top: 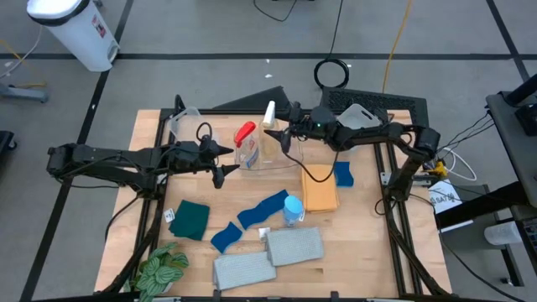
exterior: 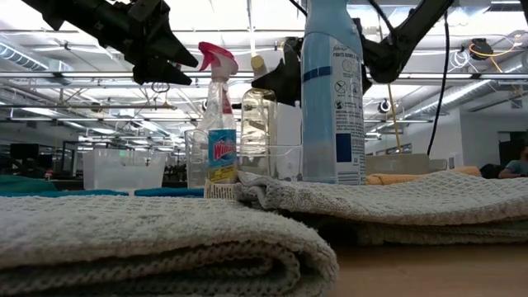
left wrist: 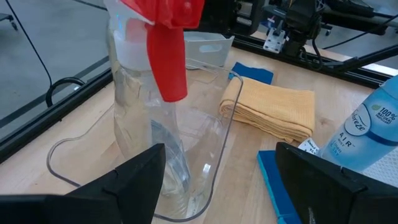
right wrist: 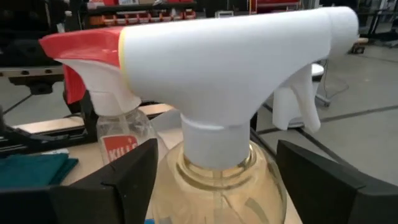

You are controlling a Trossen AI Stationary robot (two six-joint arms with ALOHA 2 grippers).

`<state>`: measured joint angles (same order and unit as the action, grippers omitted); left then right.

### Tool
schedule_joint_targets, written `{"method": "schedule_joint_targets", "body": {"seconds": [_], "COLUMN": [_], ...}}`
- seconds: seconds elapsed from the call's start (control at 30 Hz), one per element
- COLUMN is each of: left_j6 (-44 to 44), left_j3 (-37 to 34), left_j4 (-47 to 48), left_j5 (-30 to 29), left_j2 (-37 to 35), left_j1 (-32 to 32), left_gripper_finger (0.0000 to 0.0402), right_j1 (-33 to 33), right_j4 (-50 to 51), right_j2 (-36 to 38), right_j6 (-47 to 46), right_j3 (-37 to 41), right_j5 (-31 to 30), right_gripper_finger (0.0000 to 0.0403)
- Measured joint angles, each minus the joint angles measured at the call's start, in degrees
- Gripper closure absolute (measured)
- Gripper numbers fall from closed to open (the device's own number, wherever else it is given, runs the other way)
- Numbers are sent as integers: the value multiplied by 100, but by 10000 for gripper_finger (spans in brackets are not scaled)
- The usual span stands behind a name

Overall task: Pick & Place Kitchen Items
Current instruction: Put the blue air freshener spray into the transparent bin

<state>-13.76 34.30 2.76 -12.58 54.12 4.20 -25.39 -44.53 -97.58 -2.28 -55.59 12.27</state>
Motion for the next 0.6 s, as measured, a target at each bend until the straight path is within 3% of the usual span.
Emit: {"method": "schedule_joint_targets", "body": {"seconds": [0.6], "left_j6": [0], "left_j3": [2], "left_j4": [0], "left_j5": [2], "left_j2": [1], "left_j1": [1], "left_gripper_finger": [94], "right_j1": [0], "right_j4": [633], "right_j2": [323], "right_j6": [187], "right_j3": [4], "right_j5": [-36], "right_gripper_finger": [110]}}
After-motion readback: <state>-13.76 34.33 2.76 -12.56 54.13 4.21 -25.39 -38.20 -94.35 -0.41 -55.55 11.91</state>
